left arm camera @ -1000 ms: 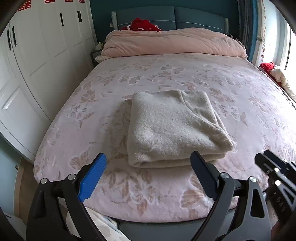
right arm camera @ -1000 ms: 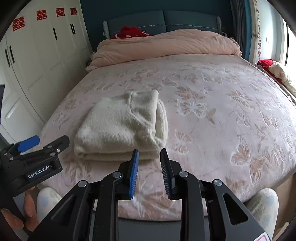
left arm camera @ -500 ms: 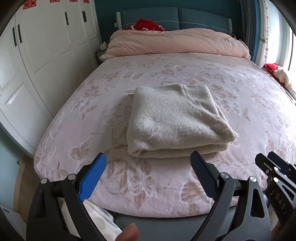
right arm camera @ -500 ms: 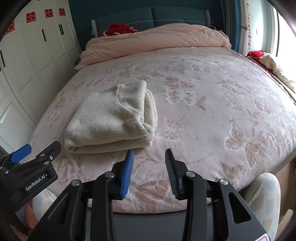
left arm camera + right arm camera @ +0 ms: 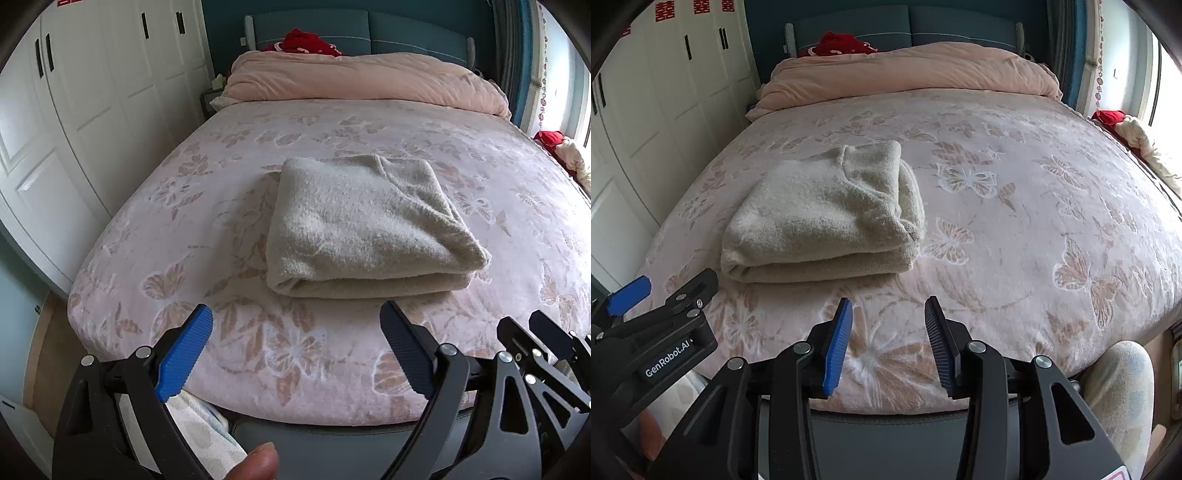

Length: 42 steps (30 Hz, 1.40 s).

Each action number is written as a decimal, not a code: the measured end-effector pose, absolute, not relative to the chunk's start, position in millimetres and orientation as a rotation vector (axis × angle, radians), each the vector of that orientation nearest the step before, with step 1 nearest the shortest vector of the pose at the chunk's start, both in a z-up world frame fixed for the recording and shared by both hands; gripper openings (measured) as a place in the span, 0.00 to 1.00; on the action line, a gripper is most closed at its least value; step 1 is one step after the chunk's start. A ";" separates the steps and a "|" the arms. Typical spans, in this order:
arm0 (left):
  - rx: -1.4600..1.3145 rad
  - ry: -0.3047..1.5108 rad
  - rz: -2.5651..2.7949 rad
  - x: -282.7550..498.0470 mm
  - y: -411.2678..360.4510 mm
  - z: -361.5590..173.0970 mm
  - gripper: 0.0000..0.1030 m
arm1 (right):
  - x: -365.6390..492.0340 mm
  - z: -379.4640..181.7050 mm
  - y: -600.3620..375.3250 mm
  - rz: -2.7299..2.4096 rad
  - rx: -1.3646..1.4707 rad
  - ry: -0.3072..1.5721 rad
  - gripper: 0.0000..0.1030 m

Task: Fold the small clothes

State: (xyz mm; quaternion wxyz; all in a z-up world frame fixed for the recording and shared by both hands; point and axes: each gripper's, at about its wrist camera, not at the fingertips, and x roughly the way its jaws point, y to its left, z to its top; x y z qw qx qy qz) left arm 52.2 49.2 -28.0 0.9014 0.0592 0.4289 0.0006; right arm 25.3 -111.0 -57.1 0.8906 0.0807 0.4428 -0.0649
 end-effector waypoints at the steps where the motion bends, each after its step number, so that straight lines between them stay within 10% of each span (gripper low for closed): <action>1: 0.120 0.889 0.002 52.5 51.0 -28.3 0.87 | 25.9 -56.9 -110.6 -0.133 0.167 0.918 0.40; 42: 0.113 0.946 0.000 84.2 58.4 -60.5 0.87 | 52.1 -80.4 -110.7 -0.197 0.179 0.944 0.49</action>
